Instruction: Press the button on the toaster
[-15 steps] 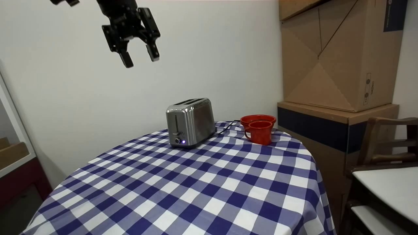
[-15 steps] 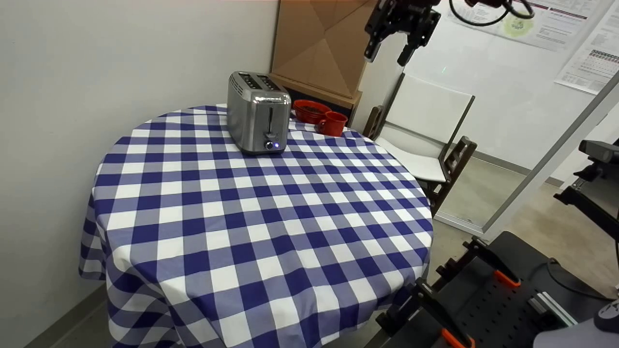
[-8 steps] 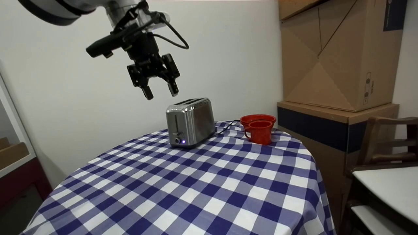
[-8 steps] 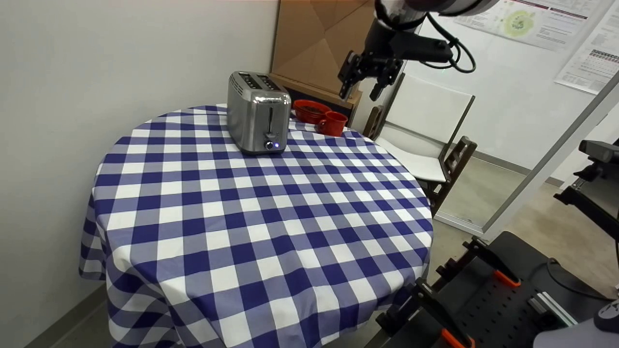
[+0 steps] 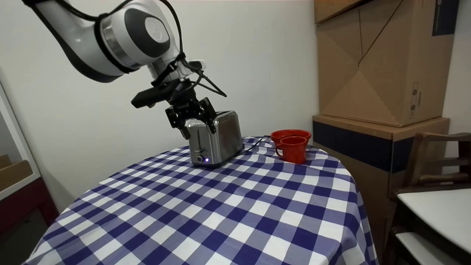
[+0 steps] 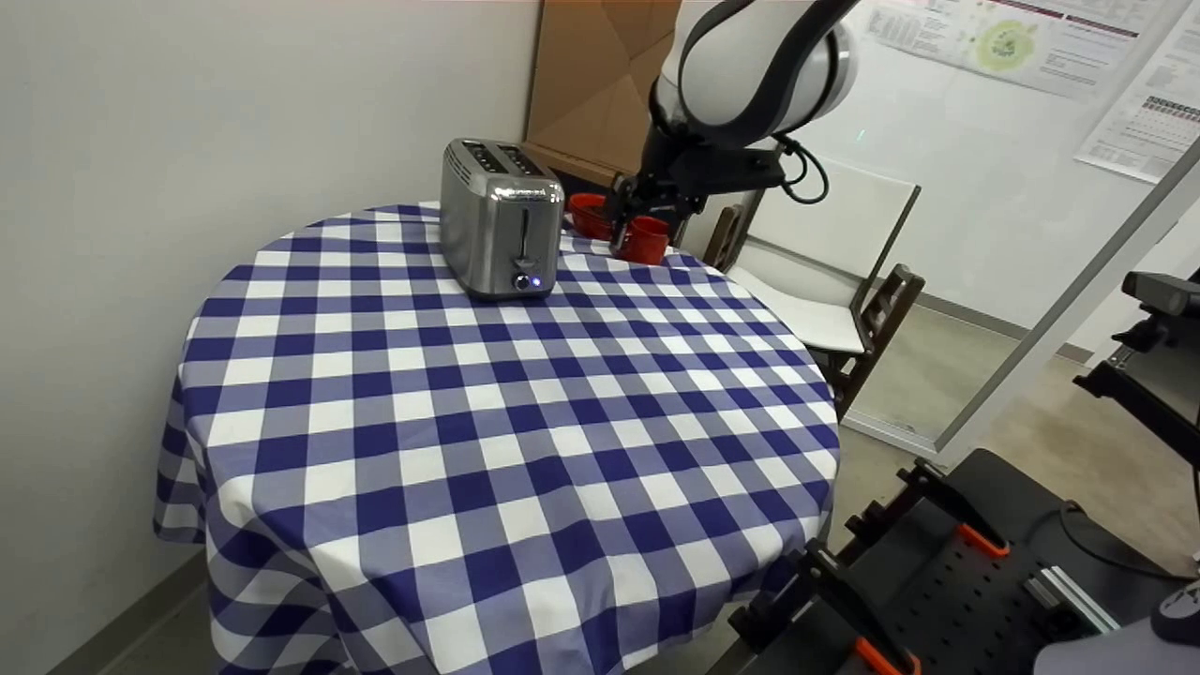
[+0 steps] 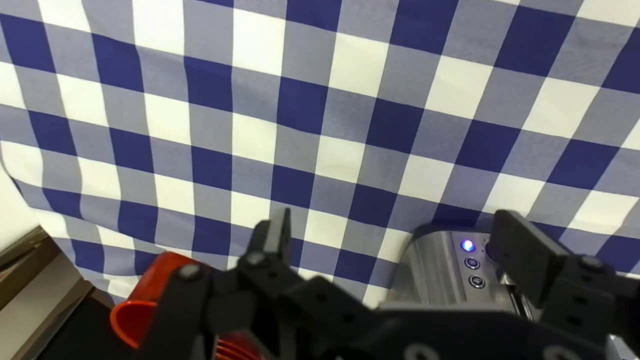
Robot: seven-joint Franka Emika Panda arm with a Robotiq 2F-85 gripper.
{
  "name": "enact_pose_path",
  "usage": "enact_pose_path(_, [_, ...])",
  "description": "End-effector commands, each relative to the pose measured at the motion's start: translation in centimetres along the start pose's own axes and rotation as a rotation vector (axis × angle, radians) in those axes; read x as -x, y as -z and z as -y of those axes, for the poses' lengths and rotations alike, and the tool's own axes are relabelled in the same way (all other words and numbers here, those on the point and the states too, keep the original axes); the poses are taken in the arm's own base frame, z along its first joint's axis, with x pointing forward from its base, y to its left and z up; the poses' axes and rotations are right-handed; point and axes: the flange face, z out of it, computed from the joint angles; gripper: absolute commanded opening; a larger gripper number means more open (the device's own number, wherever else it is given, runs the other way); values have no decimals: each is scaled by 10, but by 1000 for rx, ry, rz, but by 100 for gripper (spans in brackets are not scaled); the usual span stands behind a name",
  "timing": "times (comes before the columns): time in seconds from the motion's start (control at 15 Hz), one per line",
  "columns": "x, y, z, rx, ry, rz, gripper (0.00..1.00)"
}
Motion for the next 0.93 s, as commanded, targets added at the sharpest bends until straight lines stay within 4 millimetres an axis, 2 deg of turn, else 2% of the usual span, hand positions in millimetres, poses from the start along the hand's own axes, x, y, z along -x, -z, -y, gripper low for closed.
enact_pose_path(0.0, [-23,-36,19,34,-5,-26,100])
enact_pose_path(0.4, [-39,-85,43,73,-17,-63,100])
enact_pose_path(0.87, [-40,-133,64,96,-18,-59,100])
